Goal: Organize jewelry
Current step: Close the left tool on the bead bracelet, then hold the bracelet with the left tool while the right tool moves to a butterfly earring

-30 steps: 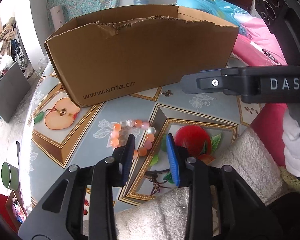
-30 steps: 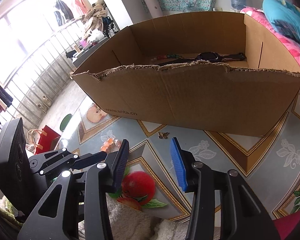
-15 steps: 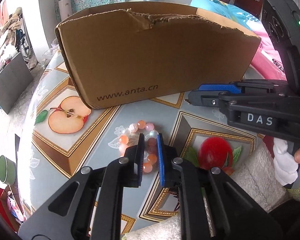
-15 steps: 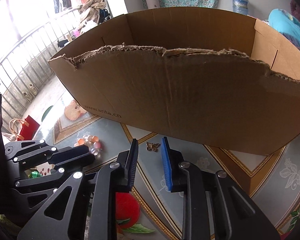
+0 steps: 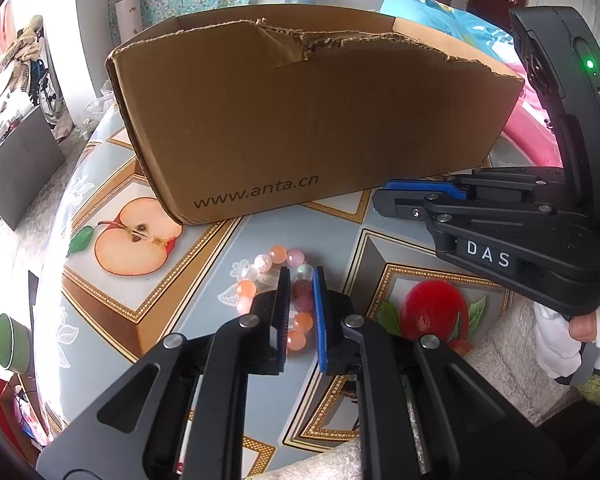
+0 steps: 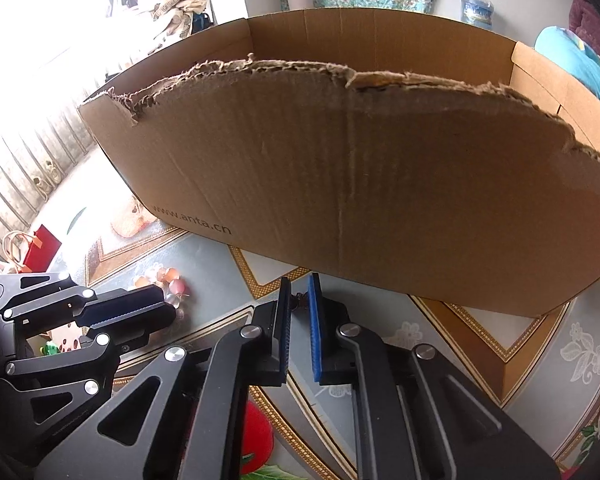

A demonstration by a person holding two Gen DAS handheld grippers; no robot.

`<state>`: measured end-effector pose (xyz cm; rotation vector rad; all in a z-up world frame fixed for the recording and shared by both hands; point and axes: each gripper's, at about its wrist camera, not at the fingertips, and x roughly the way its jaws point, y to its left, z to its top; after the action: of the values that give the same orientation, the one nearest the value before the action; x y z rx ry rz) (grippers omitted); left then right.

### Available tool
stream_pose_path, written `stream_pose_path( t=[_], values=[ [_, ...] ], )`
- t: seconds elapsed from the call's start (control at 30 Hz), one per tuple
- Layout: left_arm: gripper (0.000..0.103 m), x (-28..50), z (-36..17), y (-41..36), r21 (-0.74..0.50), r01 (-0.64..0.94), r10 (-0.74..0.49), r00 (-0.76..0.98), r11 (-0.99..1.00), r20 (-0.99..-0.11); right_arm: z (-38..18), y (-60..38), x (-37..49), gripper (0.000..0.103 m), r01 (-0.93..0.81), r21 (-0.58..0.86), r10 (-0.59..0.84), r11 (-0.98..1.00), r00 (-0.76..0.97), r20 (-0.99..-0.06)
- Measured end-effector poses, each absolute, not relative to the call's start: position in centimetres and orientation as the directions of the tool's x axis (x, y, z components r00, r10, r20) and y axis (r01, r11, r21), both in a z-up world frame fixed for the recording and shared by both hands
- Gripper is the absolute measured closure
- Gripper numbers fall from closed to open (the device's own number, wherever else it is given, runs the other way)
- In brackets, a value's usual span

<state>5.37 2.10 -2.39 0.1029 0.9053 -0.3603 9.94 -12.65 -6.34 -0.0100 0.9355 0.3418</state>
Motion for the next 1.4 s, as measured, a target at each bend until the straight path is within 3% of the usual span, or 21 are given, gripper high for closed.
stream_pose_path(
  t=[0.47, 0.87, 1.4],
  values=[
    [0.093, 5.5, -2.3, 0.8, -0.052, 0.363, -0.262, 0.559, 0.93, -0.787, -6.5, -17.3, 7.8, 0.094, -0.203, 0.163, 0.248, 0.965, 0.525, -0.814],
    [0.093, 5.4, -2.3, -0.4, -0.05, 0.383, -0.272, 0.553, 0.922, -0.788, -5.5, -23.4, 6.7, 0.095, -0.085, 0.318, 0.311, 0.944, 0.548, -0.776],
    [0.093, 5.1, -2.3, -0.5, -0.049, 0.379, -0.269, 0.553, 0.924, -0.789, -6.8, -21.4, 7.5, 0.095, -0.134, 0.309, 0.335, 0.942, 0.481, -0.811]
  ],
)
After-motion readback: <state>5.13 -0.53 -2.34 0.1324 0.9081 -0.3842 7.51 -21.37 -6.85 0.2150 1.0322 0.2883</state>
